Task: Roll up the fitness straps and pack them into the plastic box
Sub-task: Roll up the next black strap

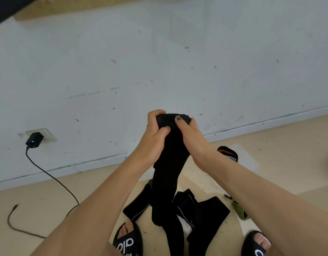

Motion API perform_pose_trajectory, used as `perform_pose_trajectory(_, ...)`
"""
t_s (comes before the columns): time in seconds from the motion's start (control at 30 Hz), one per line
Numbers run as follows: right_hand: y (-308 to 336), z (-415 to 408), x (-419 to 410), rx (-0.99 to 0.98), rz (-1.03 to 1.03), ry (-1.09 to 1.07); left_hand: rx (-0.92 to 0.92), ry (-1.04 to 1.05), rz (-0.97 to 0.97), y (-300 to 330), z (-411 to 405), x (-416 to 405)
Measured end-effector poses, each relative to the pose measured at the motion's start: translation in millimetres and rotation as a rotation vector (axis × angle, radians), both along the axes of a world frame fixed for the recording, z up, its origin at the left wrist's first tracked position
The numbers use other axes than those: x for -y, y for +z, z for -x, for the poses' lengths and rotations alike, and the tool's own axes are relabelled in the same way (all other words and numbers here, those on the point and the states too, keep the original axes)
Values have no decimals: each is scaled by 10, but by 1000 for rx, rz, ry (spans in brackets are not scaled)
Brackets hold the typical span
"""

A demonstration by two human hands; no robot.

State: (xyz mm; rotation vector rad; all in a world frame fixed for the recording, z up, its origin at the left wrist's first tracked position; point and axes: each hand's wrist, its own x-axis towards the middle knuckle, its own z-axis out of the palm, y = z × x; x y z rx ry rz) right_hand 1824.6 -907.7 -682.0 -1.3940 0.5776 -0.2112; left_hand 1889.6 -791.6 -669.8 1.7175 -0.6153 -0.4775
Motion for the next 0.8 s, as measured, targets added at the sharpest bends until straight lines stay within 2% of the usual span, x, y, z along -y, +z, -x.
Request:
perform_pose_trajectory(0.13,59,30,68,33,-123,93,7,73,36,43,-42,-16)
perform_pose_trajectory(0.27,222,29,187,84,-127,9,-17,133,75,145,-152,-105)
perform_pose_trajectory(0.5,96,-30,-63,107,-143,-8,-144,53,95,64,33,-2)
perform_pose_trajectory(0.7,102,-1,47,68,-181,82,-138,43,54,77,18,-19)
perform_pose_trajectory(0.8,231,2,192,131,-219,-27,-102,93,74,140,-143,-85)
